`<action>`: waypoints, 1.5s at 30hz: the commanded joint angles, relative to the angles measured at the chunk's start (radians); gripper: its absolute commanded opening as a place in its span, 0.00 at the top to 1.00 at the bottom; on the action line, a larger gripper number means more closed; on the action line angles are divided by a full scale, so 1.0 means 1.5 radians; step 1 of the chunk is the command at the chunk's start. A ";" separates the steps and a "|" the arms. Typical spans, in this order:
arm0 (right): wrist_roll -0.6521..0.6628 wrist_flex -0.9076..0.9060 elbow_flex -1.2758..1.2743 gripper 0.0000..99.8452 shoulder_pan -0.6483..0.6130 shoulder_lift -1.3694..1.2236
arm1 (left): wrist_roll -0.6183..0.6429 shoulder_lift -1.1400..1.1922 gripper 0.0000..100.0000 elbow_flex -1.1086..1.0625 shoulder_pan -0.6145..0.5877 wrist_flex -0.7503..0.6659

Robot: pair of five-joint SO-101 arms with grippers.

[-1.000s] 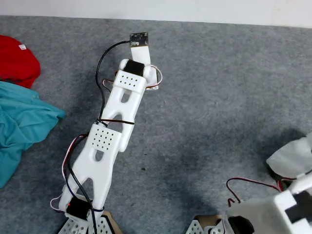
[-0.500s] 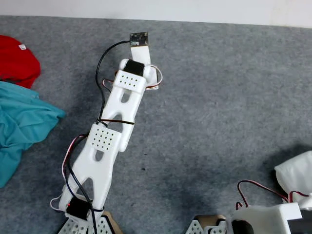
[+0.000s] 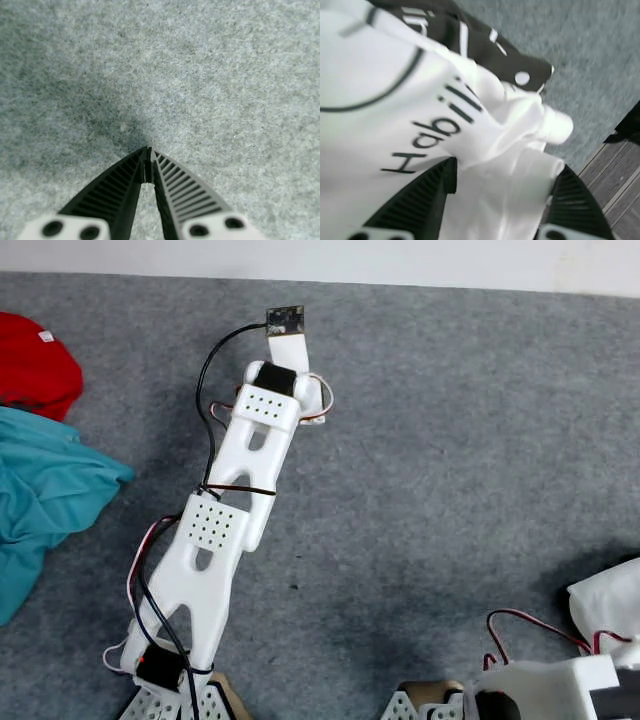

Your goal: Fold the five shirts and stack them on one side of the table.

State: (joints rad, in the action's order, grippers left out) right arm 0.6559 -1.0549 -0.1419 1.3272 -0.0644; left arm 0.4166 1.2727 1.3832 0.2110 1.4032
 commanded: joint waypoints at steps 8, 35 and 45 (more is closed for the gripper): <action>-0.091 -0.217 0.260 0.71 -0.053 0.041 | 0.001 -0.014 0.99 0.020 -0.003 -0.006; -0.300 -0.366 0.128 0.99 -0.650 0.169 | -0.035 -0.326 0.99 0.044 -0.375 0.245; -0.396 -0.117 -0.188 0.99 -0.973 0.290 | -0.164 -0.533 0.99 -0.283 -0.591 0.243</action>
State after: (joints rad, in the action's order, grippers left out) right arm 0.1112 -1.3771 -0.2984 -0.0322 0.3130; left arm 0.2279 0.6145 1.1316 -0.5762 1.7668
